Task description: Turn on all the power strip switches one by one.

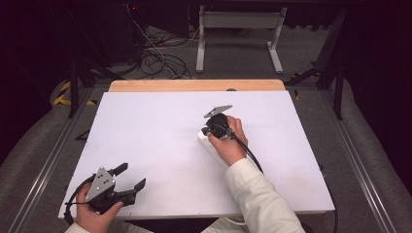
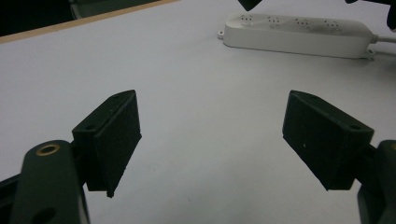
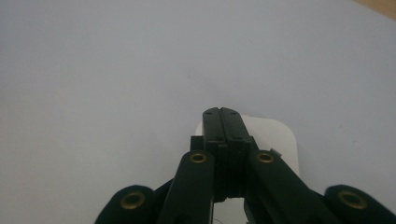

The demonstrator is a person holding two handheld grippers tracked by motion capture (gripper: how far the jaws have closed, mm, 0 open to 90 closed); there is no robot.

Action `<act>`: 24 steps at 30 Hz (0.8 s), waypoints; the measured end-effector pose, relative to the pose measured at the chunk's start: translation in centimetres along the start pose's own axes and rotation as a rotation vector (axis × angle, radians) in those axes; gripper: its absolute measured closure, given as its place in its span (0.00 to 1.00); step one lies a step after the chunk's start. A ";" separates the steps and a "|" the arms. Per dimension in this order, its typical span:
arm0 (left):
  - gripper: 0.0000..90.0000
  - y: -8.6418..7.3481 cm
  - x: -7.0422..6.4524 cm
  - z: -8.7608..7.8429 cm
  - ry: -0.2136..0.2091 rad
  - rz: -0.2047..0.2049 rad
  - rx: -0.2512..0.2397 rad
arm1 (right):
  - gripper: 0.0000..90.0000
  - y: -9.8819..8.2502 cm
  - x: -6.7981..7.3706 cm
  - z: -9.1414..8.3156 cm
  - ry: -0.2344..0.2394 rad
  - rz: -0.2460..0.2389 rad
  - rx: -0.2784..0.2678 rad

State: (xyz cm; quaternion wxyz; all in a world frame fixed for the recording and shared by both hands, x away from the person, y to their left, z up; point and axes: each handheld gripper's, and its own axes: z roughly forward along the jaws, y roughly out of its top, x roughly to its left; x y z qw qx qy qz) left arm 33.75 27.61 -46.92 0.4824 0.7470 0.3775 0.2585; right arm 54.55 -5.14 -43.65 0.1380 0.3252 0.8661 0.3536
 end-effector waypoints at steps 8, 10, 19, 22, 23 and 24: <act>0.22 0.0 0.0 0.0 -0.001 -0.002 0.001 | 1.00 -0.2 -0.1 1.0 -0.006 0.003 0.040; 0.22 0.0 0.0 0.0 0.001 0.000 0.000 | 1.00 -0.3 -0.1 1.0 -0.011 0.002 0.044; 0.22 0.0 0.0 0.0 0.000 0.009 0.004 | 1.00 -0.3 0.1 1.1 -0.017 -0.009 0.059; 0.22 0.0 0.0 0.0 -0.001 0.007 0.005 | 1.00 -0.3 0.1 1.1 -0.018 -0.014 0.062; 0.22 0.0 0.0 0.0 -0.001 0.006 0.005 | 1.00 -0.3 0.1 1.1 -0.019 -0.013 0.062; 0.22 0.0 0.0 0.0 -0.001 0.006 0.005 | 1.00 -0.3 0.1 1.1 -0.018 -0.013 0.064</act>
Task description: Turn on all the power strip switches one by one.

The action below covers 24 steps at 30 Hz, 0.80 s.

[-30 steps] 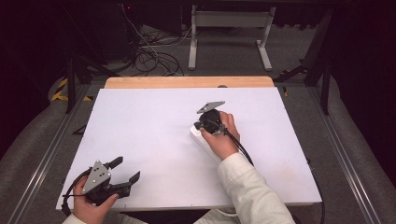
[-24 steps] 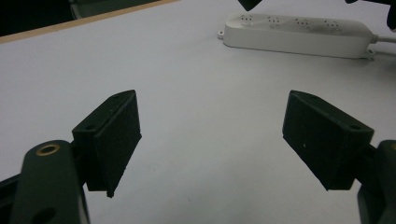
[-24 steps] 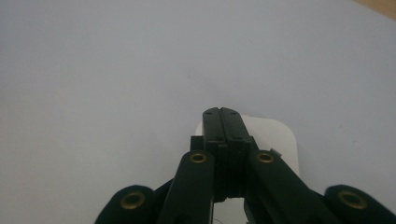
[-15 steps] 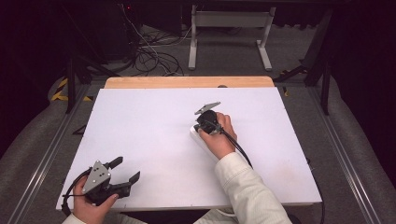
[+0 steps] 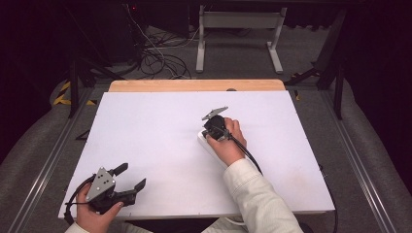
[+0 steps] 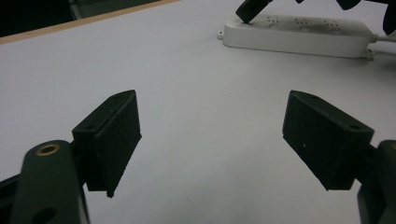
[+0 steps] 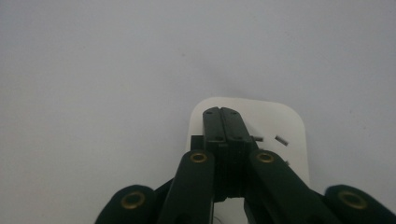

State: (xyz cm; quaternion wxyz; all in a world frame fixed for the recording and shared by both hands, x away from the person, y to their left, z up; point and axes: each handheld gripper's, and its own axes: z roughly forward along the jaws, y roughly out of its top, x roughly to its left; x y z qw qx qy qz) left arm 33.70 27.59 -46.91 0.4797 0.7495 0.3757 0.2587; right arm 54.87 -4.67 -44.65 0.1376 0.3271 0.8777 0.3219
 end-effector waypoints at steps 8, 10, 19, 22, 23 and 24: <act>0.22 0.0 0.0 0.0 0.001 0.006 0.002 | 1.00 0.0 0.3 0.2 -0.018 -0.026 0.005; 0.22 0.0 -0.1 0.0 -0.002 0.001 0.000 | 1.00 0.0 0.4 0.2 -0.020 -0.030 0.006; 0.22 0.0 -0.1 0.0 -0.001 0.002 0.001 | 1.00 0.0 0.3 0.2 -0.017 -0.026 0.010; 0.22 0.0 0.0 0.1 -0.001 0.005 0.002 | 1.00 0.0 0.3 0.3 -0.019 -0.028 0.013; 0.22 0.0 0.0 0.1 -0.003 0.000 0.002 | 1.00 0.0 0.4 0.3 -0.020 -0.030 0.016; 0.22 0.0 0.0 0.1 -0.003 0.000 0.003 | 1.00 0.1 0.4 0.3 -0.020 -0.030 0.018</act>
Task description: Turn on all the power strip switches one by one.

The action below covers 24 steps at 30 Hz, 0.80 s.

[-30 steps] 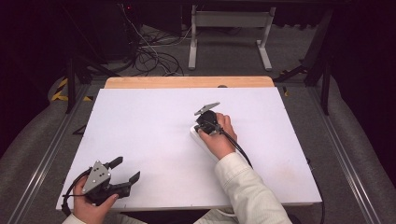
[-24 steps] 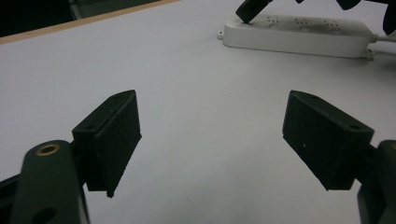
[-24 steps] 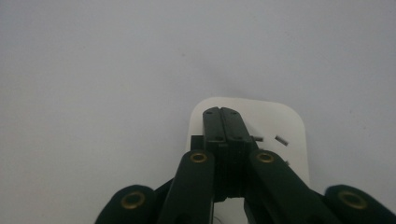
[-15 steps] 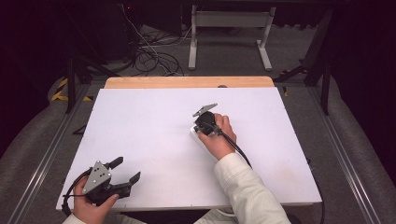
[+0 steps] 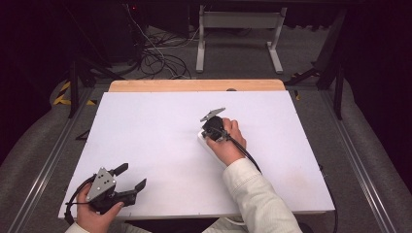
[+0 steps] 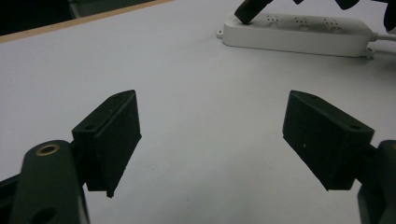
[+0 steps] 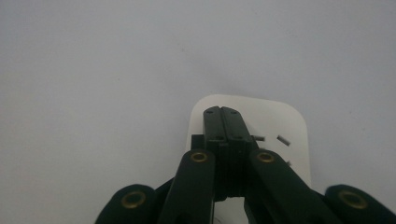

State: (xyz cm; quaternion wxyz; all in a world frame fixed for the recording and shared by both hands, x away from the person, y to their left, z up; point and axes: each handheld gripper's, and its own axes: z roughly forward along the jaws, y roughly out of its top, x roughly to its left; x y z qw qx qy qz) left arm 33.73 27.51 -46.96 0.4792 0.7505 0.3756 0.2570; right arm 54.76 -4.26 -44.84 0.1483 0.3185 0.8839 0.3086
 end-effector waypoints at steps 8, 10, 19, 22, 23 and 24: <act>0.22 0.0 0.0 0.0 -0.001 0.001 0.001 | 1.00 0.2 0.2 0.1 -0.010 -0.017 0.020; 0.22 0.0 0.0 0.0 -0.001 0.000 -0.001 | 1.00 0.2 0.1 0.1 -0.009 -0.016 0.013; 0.22 0.0 0.3 0.0 0.003 -0.004 -0.003 | 1.00 1.0 -0.4 -4.1 0.068 0.010 -0.148; 0.22 0.0 0.2 0.0 0.004 -0.002 -0.003 | 1.00 1.0 -0.2 -4.8 0.071 -0.005 -0.162; 0.22 0.0 0.2 0.0 0.005 -0.003 -0.001 | 1.00 1.0 -0.1 -4.9 0.072 0.001 -0.167; 0.22 0.0 0.1 0.0 0.004 -0.003 -0.001 | 1.00 0.9 -0.2 -5.0 0.069 0.003 -0.176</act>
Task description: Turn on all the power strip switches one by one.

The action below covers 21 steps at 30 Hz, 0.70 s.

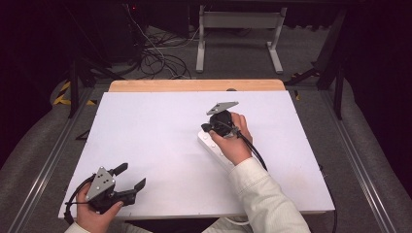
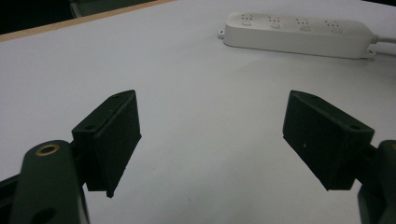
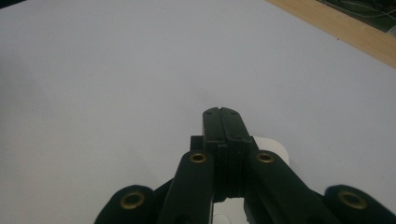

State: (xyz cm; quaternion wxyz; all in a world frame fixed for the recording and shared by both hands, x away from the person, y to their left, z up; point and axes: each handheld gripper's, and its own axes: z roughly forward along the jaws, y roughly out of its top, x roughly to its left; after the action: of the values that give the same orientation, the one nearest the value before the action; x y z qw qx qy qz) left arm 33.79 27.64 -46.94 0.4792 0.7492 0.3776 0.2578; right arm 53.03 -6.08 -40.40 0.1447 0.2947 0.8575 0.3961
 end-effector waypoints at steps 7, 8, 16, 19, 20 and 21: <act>0.22 0.0 0.1 0.0 0.003 0.001 -0.003 | 0.54 -0.2 -0.1 -1.8 0.009 0.039 -0.112; 0.22 0.0 0.1 0.0 0.002 -0.005 -0.005 | 0.51 -0.4 -0.1 -2.2 -0.002 0.025 -0.123; 0.22 0.0 0.0 0.0 0.007 0.001 -0.002 | 0.42 -2.0 0.5 -5.5 -0.001 0.003 -0.160; 0.22 0.0 0.1 0.0 0.008 0.000 0.001 | 0.37 -2.8 0.5 -6.6 0.004 0.011 -0.205; 0.22 0.0 0.1 0.0 0.007 0.000 0.001 | 0.36 -3.1 0.5 -7.0 0.006 0.012 -0.216; 0.22 0.0 0.1 0.0 0.008 0.000 -0.001 | 0.35 -3.5 0.4 -7.3 0.006 0.016 -0.229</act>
State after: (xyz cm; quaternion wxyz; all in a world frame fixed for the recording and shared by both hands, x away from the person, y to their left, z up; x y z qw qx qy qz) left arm 33.83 27.72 -46.92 0.4781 0.7480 0.3793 0.2608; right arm 47.84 -11.90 -38.38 0.1718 0.2818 0.8048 0.4933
